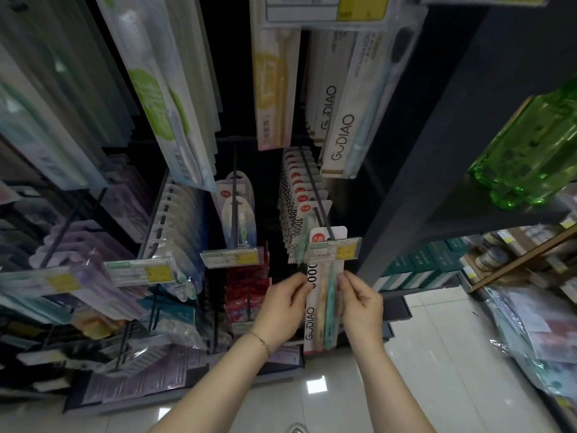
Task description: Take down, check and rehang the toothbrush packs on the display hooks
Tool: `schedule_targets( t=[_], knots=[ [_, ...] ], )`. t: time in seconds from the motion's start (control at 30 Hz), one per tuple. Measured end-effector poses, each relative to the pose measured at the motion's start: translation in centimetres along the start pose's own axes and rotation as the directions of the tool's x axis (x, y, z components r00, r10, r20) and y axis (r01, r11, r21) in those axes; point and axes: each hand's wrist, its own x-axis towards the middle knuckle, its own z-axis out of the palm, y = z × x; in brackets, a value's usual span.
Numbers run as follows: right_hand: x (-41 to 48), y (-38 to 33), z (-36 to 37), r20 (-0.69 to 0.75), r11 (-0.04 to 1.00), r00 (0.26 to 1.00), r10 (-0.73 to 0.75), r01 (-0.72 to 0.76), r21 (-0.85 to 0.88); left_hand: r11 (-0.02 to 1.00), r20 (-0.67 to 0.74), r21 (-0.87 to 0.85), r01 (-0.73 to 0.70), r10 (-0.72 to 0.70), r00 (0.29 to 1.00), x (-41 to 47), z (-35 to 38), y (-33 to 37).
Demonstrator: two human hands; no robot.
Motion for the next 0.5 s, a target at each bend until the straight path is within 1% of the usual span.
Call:
schedule_targets(
  t=[0.13, 0.27, 0.4, 0.5],
  knots=[
    [-0.1, -0.5, -0.5, 0.013, 0.999, 1.0, 0.015, -0.016, 0.04, 0.999, 0.03, -0.041, 0.009, -0.007, 1.0, -0.3, 0.0, 0.4],
    [-0.1, -0.5, -0.8, 0.024, 0.999, 0.999, 0.037, -0.038, 0.037, 0.997, 0.053, -0.067, 0.023, -0.019, 0.998, -0.5, -0.2, 0.5],
    [-0.1, -0.7, -0.3, 0.046, 1.0, 0.999, 0.012, -0.013, 0.028, 0.994, 0.0, -0.108, 0.036, -0.036, 0.999, -0.2, -0.6, 0.5],
    [0.3, -0.5, 0.3, 0.032, 0.999, 0.999, 0.027, -0.028, 0.018, 0.996, -0.015, -0.074, 0.053, -0.054, 0.998, 0.5, -0.8, -0.1]
  ],
)
